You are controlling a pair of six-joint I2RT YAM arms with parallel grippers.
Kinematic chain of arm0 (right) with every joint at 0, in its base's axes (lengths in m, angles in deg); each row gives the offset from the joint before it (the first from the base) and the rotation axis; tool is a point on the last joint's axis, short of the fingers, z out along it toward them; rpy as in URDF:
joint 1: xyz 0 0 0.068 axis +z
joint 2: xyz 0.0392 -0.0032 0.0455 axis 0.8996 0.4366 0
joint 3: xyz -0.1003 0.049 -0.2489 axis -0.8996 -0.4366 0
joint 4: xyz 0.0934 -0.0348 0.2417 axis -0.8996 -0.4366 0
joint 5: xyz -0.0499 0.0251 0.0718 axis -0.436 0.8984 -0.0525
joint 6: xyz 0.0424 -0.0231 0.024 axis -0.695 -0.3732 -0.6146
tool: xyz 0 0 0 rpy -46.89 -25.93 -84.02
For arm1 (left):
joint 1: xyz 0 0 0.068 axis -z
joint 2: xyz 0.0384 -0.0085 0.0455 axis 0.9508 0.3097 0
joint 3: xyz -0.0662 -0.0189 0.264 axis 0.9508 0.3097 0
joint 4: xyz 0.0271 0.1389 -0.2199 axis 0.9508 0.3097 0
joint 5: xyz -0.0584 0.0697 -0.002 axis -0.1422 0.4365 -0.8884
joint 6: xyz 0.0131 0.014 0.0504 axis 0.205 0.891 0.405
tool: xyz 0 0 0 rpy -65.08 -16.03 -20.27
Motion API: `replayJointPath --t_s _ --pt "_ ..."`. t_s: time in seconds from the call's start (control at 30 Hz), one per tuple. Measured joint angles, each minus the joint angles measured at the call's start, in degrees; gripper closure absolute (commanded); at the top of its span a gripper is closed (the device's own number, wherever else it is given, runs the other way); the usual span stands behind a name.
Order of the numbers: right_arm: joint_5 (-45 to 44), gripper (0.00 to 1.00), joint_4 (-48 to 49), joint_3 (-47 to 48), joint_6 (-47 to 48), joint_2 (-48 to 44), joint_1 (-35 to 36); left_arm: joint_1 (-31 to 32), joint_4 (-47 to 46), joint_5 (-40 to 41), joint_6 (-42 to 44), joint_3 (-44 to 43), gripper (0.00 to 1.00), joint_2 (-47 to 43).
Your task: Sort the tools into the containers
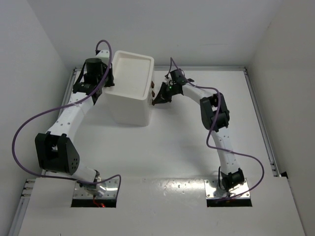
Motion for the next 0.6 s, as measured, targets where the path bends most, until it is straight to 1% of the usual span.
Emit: replayJointPath --t_s 0.07,0.1,0.2,0.23,0.27,0.5,0.6 --pt "0.8 0.96 1.0 0.0 -1.0 0.5 0.3 0.0 0.0 -0.1 0.0 0.0 1.0 0.0" --pt "1.0 0.93 1.0 0.1 -1.5 0.7 0.3 0.0 0.0 -0.1 0.0 0.0 1.0 0.0" --pt "1.4 0.88 1.0 0.1 -2.3 0.9 0.2 0.0 0.0 -0.1 -0.1 0.0 1.0 0.0" --pt "1.4 0.82 0.9 0.1 -2.3 0.9 0.2 0.0 0.0 -0.1 -0.2 0.0 1.0 0.0" --pt "1.3 0.79 0.7 0.1 -2.2 0.9 0.1 0.0 0.0 -0.1 -0.2 0.0 1.0 0.0" --pt "1.3 0.78 0.0 -0.2 -0.7 0.6 -0.8 0.0 -0.1 -0.2 -0.2 0.0 1.0 0.1" --pt "1.5 0.7 0.2 -2.6 0.1 -1.3 -1.6 0.2 -0.2 -0.4 -0.2 -0.1 1.0 0.3"
